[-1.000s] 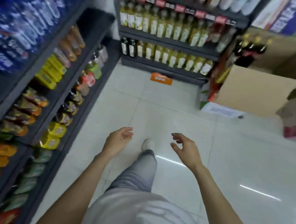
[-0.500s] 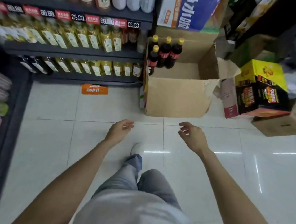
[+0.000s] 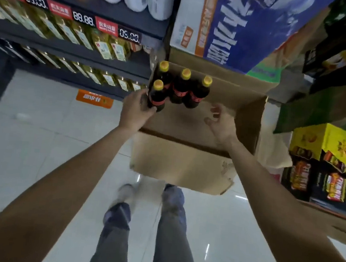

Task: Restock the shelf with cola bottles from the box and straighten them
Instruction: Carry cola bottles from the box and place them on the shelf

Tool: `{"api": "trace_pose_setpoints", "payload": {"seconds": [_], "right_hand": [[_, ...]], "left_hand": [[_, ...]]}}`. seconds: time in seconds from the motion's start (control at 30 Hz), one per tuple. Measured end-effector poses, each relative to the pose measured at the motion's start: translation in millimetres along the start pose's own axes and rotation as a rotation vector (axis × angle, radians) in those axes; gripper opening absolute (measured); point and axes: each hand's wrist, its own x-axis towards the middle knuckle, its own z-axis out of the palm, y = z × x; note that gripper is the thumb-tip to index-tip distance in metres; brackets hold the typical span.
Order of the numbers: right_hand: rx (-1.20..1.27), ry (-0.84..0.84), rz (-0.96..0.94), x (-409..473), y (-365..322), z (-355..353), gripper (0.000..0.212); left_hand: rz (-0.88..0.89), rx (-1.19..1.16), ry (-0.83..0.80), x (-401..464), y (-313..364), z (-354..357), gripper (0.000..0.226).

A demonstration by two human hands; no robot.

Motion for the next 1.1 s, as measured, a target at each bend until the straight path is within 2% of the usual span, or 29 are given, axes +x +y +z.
{"api": "trace_pose_setpoints", "payload": {"seconds": [0.2,0.33,0.4,0.53,0.67,0.87,1.0,1.1], "right_hand": [[-0.006,-0.052,-0.175,95,14,9,0.075],[-0.076,-0.128,-0.218,123,17,17,0.088],[-0.126,-0.081,-0.232,126,19,23,0.092],[-0.066,0.040,-0.308,120,22,35,0.074],[-0.023,0.079,-0.373,101,22,35,0.067],[0.084,0.122,-0.518,28,-11,-6,0.072],[0.112,0.093,-0.676,-38,-60,-38,0.066],[0.239,0.000,-0.699,-88,-106,-38,0.072]], "left_hand": [[0.013,0.182,0.067,54,-24,43,0.080],[0.028,0.312,0.073,72,-36,52,0.088],[0.036,0.399,0.065,79,-39,54,0.091],[0.042,0.511,0.145,81,-40,61,0.085],[0.169,0.552,0.207,66,-38,60,0.070],[0.272,0.296,0.285,14,-21,28,0.069],[0.159,-0.049,0.265,-51,10,-30,0.074],[0.042,-0.286,0.329,-104,18,-79,0.078]]}}
